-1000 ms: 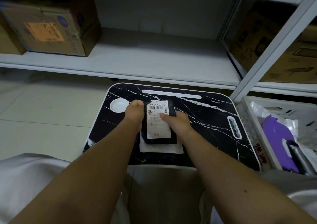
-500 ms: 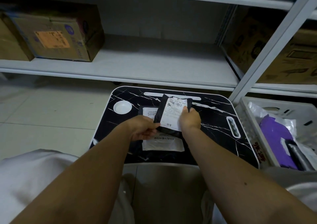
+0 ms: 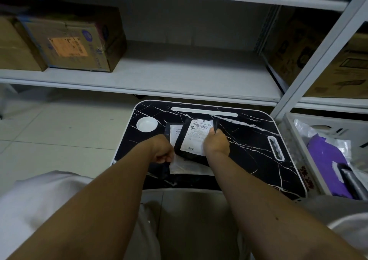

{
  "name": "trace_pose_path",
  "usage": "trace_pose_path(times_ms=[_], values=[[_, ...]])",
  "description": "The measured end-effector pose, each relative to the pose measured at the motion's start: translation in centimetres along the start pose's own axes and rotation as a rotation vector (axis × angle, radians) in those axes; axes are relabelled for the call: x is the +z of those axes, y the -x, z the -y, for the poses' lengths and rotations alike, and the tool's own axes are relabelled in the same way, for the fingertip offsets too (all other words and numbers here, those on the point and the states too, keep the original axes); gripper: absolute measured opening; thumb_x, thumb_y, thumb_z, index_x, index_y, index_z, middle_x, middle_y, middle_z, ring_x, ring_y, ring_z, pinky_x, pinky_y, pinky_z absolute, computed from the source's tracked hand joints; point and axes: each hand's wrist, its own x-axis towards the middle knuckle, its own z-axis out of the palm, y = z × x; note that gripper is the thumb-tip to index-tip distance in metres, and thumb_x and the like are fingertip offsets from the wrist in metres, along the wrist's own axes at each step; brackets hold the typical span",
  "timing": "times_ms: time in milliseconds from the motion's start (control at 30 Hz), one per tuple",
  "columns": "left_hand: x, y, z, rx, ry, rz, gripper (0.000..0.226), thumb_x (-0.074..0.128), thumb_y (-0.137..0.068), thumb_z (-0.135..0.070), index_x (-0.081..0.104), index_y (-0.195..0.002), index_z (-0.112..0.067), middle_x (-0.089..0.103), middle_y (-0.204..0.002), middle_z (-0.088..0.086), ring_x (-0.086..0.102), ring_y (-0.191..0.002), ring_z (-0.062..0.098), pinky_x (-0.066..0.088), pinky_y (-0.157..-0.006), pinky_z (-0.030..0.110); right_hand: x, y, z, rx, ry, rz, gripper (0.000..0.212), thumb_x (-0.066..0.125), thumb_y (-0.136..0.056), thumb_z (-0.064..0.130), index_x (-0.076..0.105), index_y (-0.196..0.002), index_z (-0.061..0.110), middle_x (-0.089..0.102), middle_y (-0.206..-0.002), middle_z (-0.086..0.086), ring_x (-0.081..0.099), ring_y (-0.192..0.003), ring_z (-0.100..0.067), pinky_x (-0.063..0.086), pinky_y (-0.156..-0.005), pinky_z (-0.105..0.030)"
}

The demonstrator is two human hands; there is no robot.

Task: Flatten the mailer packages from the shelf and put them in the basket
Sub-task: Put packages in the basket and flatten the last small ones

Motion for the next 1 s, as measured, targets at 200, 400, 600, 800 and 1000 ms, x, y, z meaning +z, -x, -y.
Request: trace_pose_path(times_ms=[200, 400, 600, 800, 1000], values=[[0.5, -1.6, -0.6, 0.122, -0.012, -0.449, 0.031, 0.039, -0.096, -0.016, 0.050, -0.119, 0.002, 0.055, -0.118, 0.022, 0.056, -0.108, 0.038, 0.045, -0.091, 0.041, 0.5, 0.3, 0.1, 0.009, 0.062, 0.107, 0.050, 0.036, -0.102, 0.043, 0.040, -0.136, 0.007, 0.048, -0.136, -0.016, 0.048, -0.122, -0.034, 0.040, -0.096, -0.042], [4.5, -0.8, 1.7, 0.577, -0.926, -0.665, 0.057, 0.021, -0.101, -0.042, 0.010, -0.152, -0.019, 0.003, -0.161, 0.004, -0.001, -0.149, 0.022, 0.012, -0.118, 0.050, 0.7, 2.3, -1.6, -0.504, 0.364, -0.122, 0.050, 0.028, -0.102, 0.039, 0.033, -0.146, 0.018, 0.034, -0.153, -0.003, 0.030, -0.140, -0.024, 0.036, -0.107, -0.045], [6.7, -1.4, 3.9, 0.617, -1.259, -0.413, 0.066, 0.018, -0.101, -0.048, -0.012, -0.152, -0.018, -0.016, -0.160, 0.003, -0.017, -0.147, 0.022, 0.002, -0.117, 0.057, 1.9, 3.0, -5.5, -0.491, 0.481, 0.232, 0.052, 0.010, -0.103, 0.046, 0.007, -0.154, 0.034, 0.000, -0.163, 0.008, -0.009, -0.149, -0.014, 0.003, -0.120, -0.050], [7.0, -2.6, 5.3, 0.528, -1.227, -0.344, 0.069, 0.021, -0.100, -0.048, -0.014, -0.152, -0.018, -0.022, -0.158, 0.005, -0.019, -0.146, 0.024, 0.005, -0.117, 0.058, 2.3, 2.9, -5.7, -0.519, 0.571, 0.284, 0.051, 0.011, -0.103, 0.045, 0.007, -0.154, 0.038, -0.003, -0.163, 0.007, -0.010, -0.149, -0.017, 0.001, -0.118, -0.051], [6.9, -3.5, 5.2, 0.486, -1.148, -0.329, 0.063, 0.015, -0.102, -0.044, -0.006, -0.154, -0.015, -0.012, -0.161, 0.006, -0.013, -0.148, 0.020, 0.004, -0.118, 0.054, 2.2, 2.0, -5.0, -0.548, 0.541, 0.237, 0.042, 0.021, -0.103, 0.046, 0.036, -0.142, 0.042, 0.039, -0.145, 0.013, 0.030, -0.133, -0.015, 0.027, -0.108, -0.050]])
